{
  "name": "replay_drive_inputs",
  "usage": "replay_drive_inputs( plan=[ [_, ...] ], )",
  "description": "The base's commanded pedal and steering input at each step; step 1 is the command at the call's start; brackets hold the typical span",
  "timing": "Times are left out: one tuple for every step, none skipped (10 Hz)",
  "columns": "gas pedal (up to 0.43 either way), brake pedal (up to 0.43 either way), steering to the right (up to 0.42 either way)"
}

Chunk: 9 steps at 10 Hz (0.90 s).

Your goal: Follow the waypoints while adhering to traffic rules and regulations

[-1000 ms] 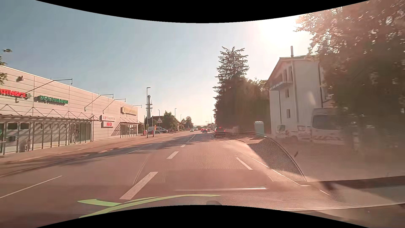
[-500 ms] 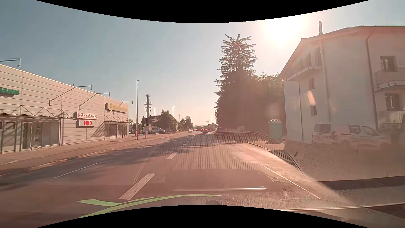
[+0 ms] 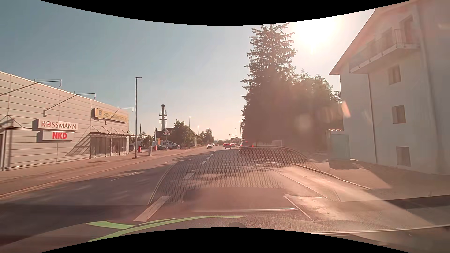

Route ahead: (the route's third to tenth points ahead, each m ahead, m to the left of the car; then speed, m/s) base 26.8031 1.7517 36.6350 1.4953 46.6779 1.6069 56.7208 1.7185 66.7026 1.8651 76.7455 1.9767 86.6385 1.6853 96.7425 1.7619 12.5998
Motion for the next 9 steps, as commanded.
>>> replay_drive_inputs(
  plan=[
    [0.0,0.0,-0.002],
    [0.0,0.0,-0.002],
    [0.0,0.0,-0.002],
    [0.0,0.0,-0.002],
    [0.0,0.0,-0.001],
    [0.0,0.0,-0.001],
    [0.0,0.0,-0.002],
    [0.0,0.0,-0.002],
    [0.0,0.0,-0.001]
  ],
)
